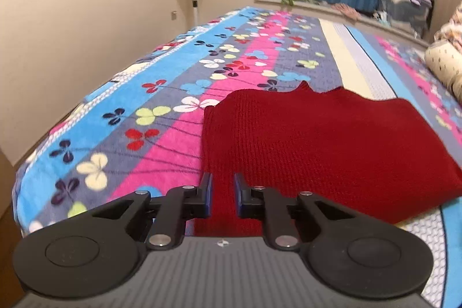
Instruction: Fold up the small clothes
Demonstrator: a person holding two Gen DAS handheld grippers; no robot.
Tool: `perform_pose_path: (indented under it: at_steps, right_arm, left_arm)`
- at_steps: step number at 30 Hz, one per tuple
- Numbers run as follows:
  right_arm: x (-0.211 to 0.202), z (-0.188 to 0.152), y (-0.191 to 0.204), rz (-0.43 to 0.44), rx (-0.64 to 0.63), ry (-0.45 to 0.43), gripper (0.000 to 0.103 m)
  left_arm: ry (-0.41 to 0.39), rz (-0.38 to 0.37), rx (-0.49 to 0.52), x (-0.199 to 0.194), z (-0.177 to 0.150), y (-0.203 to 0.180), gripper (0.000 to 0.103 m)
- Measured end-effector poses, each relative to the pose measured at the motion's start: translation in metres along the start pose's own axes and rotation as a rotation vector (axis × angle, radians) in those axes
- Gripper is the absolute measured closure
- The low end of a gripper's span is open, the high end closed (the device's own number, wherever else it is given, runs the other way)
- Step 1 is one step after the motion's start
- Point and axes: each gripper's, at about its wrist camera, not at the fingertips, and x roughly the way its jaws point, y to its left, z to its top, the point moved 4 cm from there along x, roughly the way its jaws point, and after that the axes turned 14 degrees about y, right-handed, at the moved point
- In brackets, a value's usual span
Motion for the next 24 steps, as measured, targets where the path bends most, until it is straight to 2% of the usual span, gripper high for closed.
perform_pose_path:
  at_steps: [3,5,7,10,12,18,20,22,24]
  right_arm:
    - [-0.004,0.005,0.002,0.0,-0.01,-0.017,0.05]
    - [-0.007,0.008,0.002,0.007,-0.006,-0.025,0.05]
    - [-0.01,0.012,0.0,0.026,0.012,-0.03,0.05]
    - [-0.015,0.018,-0.001,0.06,0.028,-0.042,0.05]
    - [-0.018,0.02,0.0,0.065,0.024,-0.054,0.05]
    - [-0.022,0.028,-0.004,0.078,0.034,-0.076,0.05]
    - [-0.023,0.029,-0.008,0.078,0.046,-0.078,0.05]
    - [-0.024,0.031,-0.014,0.075,0.069,-0.08,0.05]
    - [-0.026,0.031,-0.021,0.071,0.093,-0.083,0.05]
  left_arm:
    - [-0.02,-0.005,-0.076,-0.008,-0.014,-0.006,0.084]
    - [-0.02,-0.01,-0.159,-0.009,-0.023,-0.007,0.072]
    - [-0.015,-0.013,-0.243,-0.009,-0.031,-0.006,0.066]
    - [0.027,-0.036,-0.354,-0.002,-0.042,-0.006,0.062]
    - [0.057,-0.058,-0.45,0.004,-0.052,-0.002,0.051]
    - [0.106,-0.17,-0.656,0.032,-0.063,0.006,0.046]
    - [0.107,-0.206,-0.711,0.041,-0.062,0.007,0.042]
    - [0.116,-0.213,-0.754,0.05,-0.059,0.007,0.042]
    - [0.134,-0.187,-0.75,0.057,-0.055,0.004,0.042]
